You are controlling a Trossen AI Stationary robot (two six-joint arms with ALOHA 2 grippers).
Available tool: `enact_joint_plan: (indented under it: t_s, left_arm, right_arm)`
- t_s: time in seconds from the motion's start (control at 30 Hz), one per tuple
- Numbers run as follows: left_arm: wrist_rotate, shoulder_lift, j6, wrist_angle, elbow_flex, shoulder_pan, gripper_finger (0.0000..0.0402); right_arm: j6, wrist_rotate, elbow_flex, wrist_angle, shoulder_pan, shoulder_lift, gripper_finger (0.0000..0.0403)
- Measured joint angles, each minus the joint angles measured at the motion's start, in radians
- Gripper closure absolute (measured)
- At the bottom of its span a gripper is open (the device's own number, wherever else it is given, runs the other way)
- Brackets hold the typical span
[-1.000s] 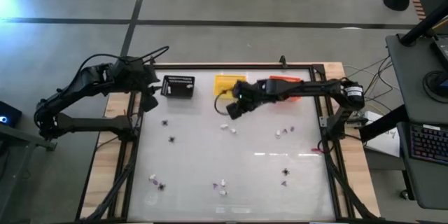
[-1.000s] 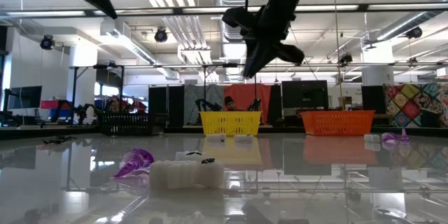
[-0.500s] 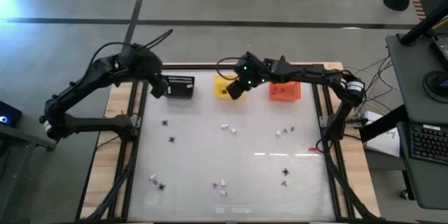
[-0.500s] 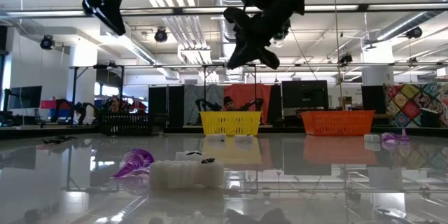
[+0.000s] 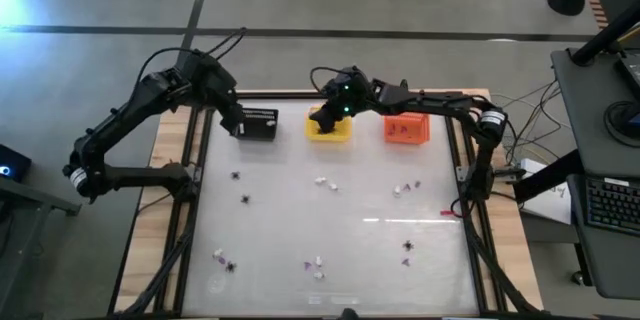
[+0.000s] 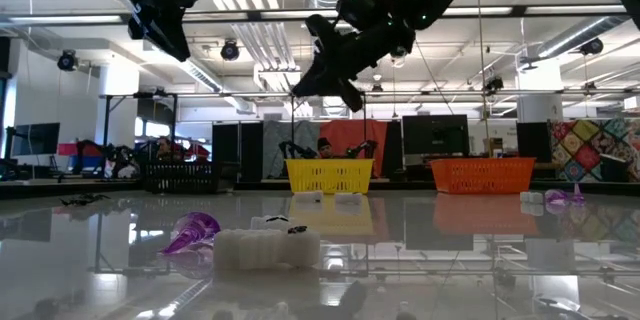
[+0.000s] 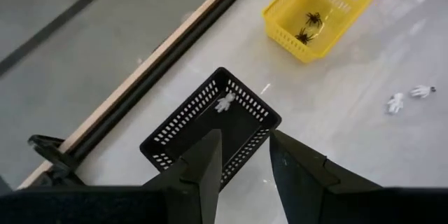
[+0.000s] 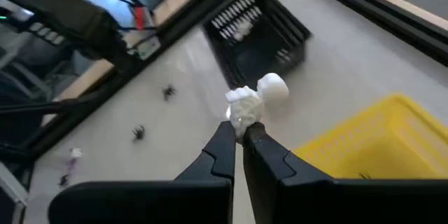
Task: Sort Halloween decoration
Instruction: Put the white skeleton toy into the black basket
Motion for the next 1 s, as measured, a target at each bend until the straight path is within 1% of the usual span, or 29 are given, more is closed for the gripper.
enact_joint_plan:
  t_s: [0.1,0.33,0.4,0.5,0.63,0.8,0.93,1.0]
  left_arm:
    - [0.053,0.007,0.005,0.001,0.0,0.039,0.0297]
    - [0.218,0.04,0.02,0.003,0.0,0.113,0.0297]
    - [0.258,0.056,0.034,0.003,0.0,0.127,0.0297]
    - [0.331,0.086,0.062,0.009,0.0,0.152,0.0296]
    - [0.427,0.125,0.115,0.008,0.0,0.187,0.0297]
    - [0.502,0.154,0.179,0.001,0.0,0.232,0.0296]
    - [0.596,0.168,0.24,0.0,0.0,0.271,0.0296]
    - [0.619,0.18,0.255,0.0,0.0,0.293,0.0297]
  right_arm:
    - [0.0,-0.014,0.0,0.063,0.0,0.022,0.0394]
    - [0.009,-0.014,0.005,0.227,0.0,0.059,0.0394]
    - [0.011,-0.015,0.03,0.221,0.001,0.076,0.0394]
    - [-0.001,-0.018,0.091,0.222,0.006,0.11,0.0394]
    - [-0.003,-0.037,0.206,0.219,0.015,0.176,0.0394]
    - [-0.005,-0.04,0.355,0.108,0.023,0.262,0.0394]
    - [-0.008,-0.04,0.456,0.069,0.032,0.322,0.0394]
    - [-0.008,-0.039,0.509,0.046,0.038,0.352,0.0394]
